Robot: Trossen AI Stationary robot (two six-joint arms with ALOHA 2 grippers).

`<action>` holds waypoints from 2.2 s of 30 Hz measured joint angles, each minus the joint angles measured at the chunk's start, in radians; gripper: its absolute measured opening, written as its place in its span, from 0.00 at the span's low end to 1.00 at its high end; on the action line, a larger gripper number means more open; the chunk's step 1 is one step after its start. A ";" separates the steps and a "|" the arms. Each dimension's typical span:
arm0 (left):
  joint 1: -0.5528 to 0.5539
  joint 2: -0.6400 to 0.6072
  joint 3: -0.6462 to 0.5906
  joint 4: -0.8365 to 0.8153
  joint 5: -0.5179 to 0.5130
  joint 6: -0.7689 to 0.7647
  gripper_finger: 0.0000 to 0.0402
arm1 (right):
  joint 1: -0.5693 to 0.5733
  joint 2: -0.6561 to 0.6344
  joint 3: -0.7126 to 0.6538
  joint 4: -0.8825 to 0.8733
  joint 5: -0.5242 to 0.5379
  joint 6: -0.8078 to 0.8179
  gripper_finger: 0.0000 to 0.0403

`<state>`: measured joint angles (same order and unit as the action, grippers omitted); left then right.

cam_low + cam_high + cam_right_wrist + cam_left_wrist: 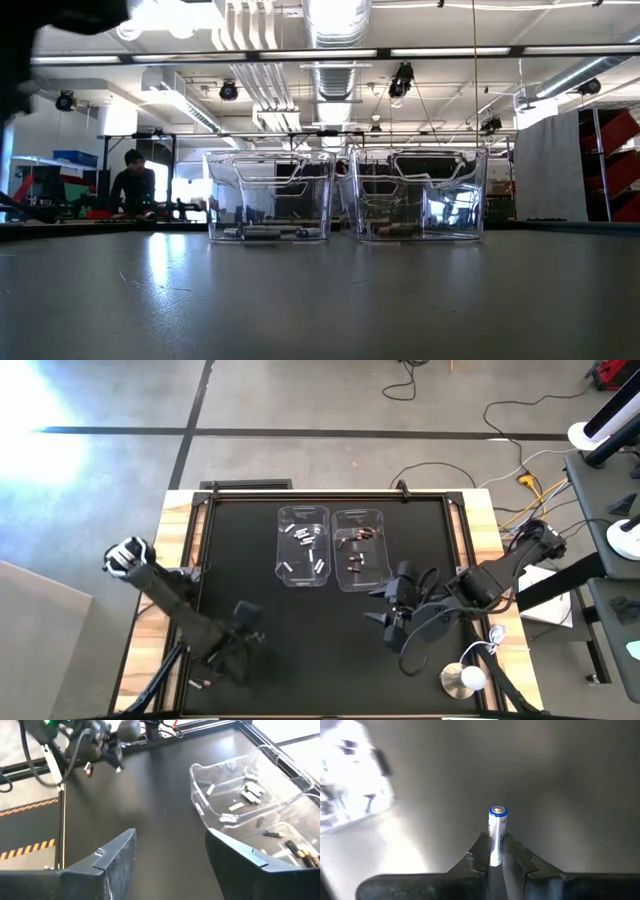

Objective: Sort batteries
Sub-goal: Put the white battery into the left transparent bin

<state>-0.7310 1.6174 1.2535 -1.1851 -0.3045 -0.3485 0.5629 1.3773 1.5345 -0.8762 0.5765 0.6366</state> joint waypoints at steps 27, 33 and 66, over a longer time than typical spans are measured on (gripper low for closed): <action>0.880 0.399 0.757 0.012 0.312 0.391 0.02 | 0.000 -0.148 0.000 -0.206 0.035 0.113 0.62; 0.944 0.543 0.878 -0.234 0.313 0.421 0.02 | 0.002 -0.145 0.000 -0.279 0.004 0.187 0.63; 1.054 0.511 0.402 0.064 0.313 0.244 0.02 | 0.002 -0.105 -0.003 -0.383 -0.008 0.252 0.67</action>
<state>0.3232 2.1284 1.6551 -1.1209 0.0090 -0.1042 0.5644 1.2722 1.5314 -1.2591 0.5686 0.8886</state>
